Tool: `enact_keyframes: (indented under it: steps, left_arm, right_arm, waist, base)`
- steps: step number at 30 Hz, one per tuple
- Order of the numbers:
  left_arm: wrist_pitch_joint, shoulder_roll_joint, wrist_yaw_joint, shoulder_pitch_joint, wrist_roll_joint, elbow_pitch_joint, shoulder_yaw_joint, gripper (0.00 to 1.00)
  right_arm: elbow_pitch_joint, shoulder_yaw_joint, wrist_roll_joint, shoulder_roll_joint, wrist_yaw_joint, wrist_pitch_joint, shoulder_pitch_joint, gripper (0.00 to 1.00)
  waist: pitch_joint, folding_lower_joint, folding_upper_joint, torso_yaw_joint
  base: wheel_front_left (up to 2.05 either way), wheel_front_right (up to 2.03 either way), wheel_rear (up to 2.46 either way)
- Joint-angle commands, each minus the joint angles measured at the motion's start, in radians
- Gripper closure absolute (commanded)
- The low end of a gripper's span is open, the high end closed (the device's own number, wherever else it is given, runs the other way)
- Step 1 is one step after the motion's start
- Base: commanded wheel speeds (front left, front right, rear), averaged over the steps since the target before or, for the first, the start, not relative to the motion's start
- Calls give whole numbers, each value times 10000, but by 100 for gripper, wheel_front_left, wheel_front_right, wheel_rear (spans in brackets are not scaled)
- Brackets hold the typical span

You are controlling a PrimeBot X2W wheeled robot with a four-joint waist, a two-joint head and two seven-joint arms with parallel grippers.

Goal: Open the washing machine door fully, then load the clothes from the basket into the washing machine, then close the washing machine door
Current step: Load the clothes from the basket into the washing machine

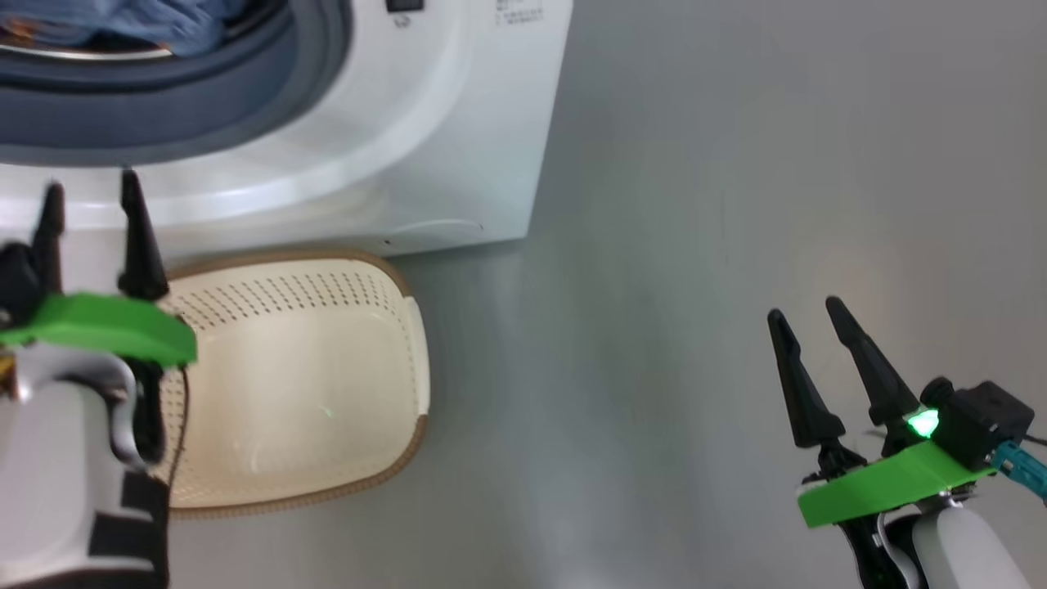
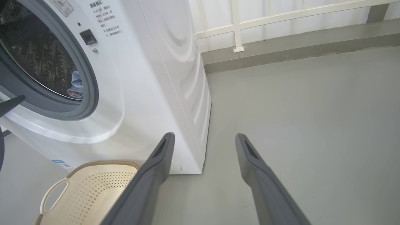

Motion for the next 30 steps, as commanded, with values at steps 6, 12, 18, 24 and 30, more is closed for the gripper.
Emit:
enact_keyframes:
  steps: [6,12,18,24,30]
  left_arm:
    - [-53,61,-15,1450,-13,-959,177,0]
    - [-53,-34,-15,2975,4,-1515,74,0]
    - [-53,-88,-15,4209,-35,-2119,-2,0]
    - [-53,-108,-15,5224,-160,-2736,43,0]
    - [-53,-153,-15,5988,-107,-3294,273,0]
  right_arm:
    - [-83,26,-6,-250,29,-48,701,0]
    - [-23,-44,76,-356,29,-48,1324,0]
    - [-72,-251,105,-428,29,-48,1952,0]
    - [-154,-470,116,-448,29,-48,2537,0]
    - [-218,-657,110,-404,29,-48,2998,0]
  waist:
    - [-1304,-1,-1,569]
    - [-2092,-1,-1,668]
    - [-2632,-1,-1,797]
    - [-3038,-1,-1,889]
    - [-3312,-1,-1,901]
  base:
    - [0,0,0]
    - [0,0,0]
    - [0,0,0]
    - [0,0,0]
    - [0,0,0]
